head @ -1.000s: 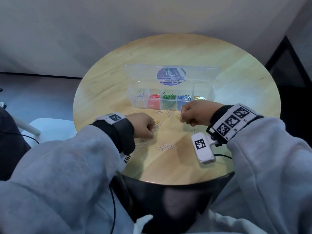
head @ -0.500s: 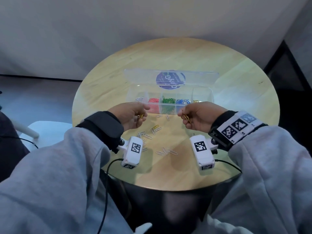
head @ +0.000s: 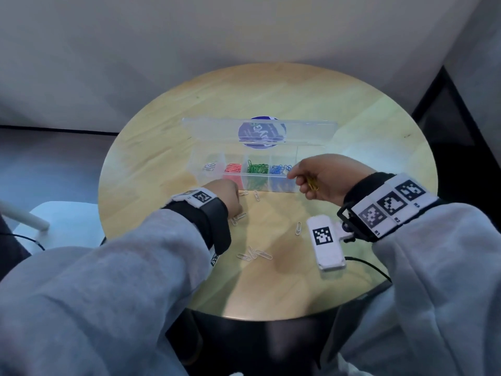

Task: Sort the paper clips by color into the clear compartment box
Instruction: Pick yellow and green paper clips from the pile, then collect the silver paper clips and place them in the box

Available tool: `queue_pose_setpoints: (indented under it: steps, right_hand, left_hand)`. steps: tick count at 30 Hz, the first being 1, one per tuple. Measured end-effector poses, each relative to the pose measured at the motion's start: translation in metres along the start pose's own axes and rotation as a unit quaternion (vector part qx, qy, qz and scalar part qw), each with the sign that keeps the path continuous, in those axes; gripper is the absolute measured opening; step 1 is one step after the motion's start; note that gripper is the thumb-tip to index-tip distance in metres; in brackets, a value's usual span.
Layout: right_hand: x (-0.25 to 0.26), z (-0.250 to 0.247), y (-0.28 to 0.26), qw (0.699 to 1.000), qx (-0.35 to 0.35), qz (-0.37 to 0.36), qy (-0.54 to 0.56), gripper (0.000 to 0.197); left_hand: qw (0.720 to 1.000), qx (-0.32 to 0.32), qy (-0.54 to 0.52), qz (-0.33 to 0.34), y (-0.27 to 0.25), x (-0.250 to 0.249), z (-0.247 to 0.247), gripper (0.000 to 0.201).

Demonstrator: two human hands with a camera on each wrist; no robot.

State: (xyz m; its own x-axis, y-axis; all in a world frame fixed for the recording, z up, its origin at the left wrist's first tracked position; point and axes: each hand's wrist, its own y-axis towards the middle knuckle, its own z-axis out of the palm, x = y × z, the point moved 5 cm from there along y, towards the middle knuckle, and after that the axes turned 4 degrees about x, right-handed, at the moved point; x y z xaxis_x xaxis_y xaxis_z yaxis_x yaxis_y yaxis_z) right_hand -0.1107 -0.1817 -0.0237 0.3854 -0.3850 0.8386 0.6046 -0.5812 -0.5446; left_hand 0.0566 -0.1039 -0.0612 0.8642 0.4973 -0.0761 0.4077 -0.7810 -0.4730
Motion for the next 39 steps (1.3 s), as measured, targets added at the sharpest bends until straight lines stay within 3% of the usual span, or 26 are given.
queue_pose_setpoints:
  steps: [5,12,17,22,25,29,33,39]
  right_hand:
    - [0.011,-0.027,-0.004,0.995,-0.061,-0.033,0.065,0.018]
    - [0.009,-0.032,-0.005,0.995,-0.061,-0.028,0.073,0.016]
    - [0.011,-0.036,-0.004,0.993,-0.086,-0.035,0.079,0.026]
    - [0.009,-0.048,-0.002,0.991,-0.128,-0.019,0.022,0.032]
    - [0.006,-0.054,0.000,0.987,-0.156,-0.011,0.020,0.030]
    - [0.010,-0.051,0.006,0.986,-0.139,-0.035,0.082,0.027]
    - [0.017,-0.048,0.012,0.984,-0.105,-0.067,0.128,0.022]
    - [0.014,-0.051,0.009,0.989,-0.092,-0.057,0.106,0.025]
  left_hand:
    - [0.999,0.046,0.020,-0.016,0.006,-0.001,0.007,0.024]
    - [0.999,0.026,0.029,-0.009,0.001,0.000,0.006,0.018]
    - [0.997,0.064,0.026,-0.022,0.000,-0.001,0.011,0.024]
    - [0.996,0.084,0.018,-0.007,-0.006,0.003,0.011,0.008]
    - [0.996,0.076,-0.043,0.008,-0.011,0.006,-0.002,0.007]
    - [0.982,0.079,-0.162,0.062,-0.017,-0.008,-0.031,0.014]
    - [0.951,0.060,-0.284,0.108,-0.013,-0.041,-0.053,0.019]
    - [0.899,0.038,-0.418,0.127,0.006,-0.087,-0.062,0.023]
